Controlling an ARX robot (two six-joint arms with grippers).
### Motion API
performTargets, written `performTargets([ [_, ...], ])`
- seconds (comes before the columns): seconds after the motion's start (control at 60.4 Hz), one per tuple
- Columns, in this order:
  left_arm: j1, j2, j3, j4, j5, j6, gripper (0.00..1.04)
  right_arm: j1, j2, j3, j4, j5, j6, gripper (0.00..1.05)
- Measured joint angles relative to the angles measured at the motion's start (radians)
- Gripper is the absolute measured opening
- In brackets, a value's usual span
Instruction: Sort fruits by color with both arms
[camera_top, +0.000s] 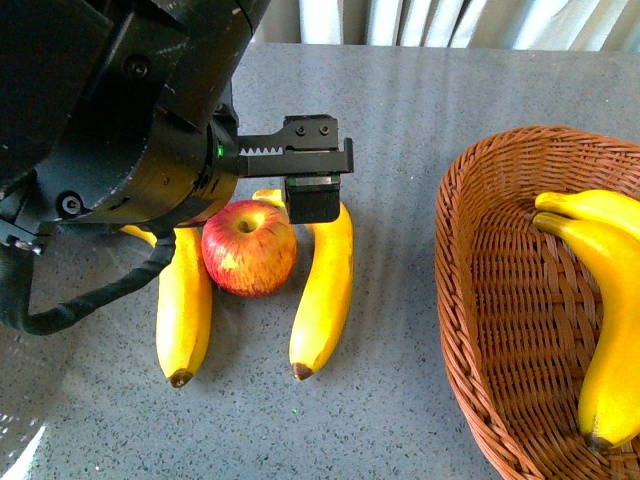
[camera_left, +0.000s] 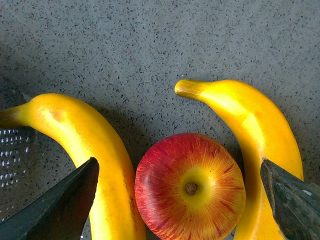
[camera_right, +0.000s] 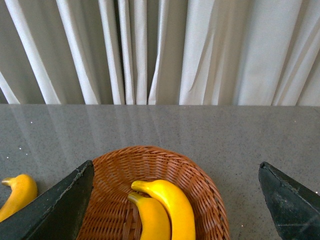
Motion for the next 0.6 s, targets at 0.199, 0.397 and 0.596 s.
performTargets([
  [0.199, -0.010, 0.013, 0.003, 0.006, 0.016, 0.000, 0.96, 0.000, 0.000, 0.000, 0.000, 0.000, 0.000, 0.96],
  [0.397, -0.012, 0.022, 0.005, 0.007, 0.024, 0.001, 0.96, 0.000, 0.000, 0.000, 0.000, 0.000, 0.000, 0.96],
  [0.596, -0.012, 0.035, 0.006, 0.007, 0.021, 0.001, 0.96, 0.000, 0.000, 0.000, 0.000, 0.000, 0.000, 0.96],
])
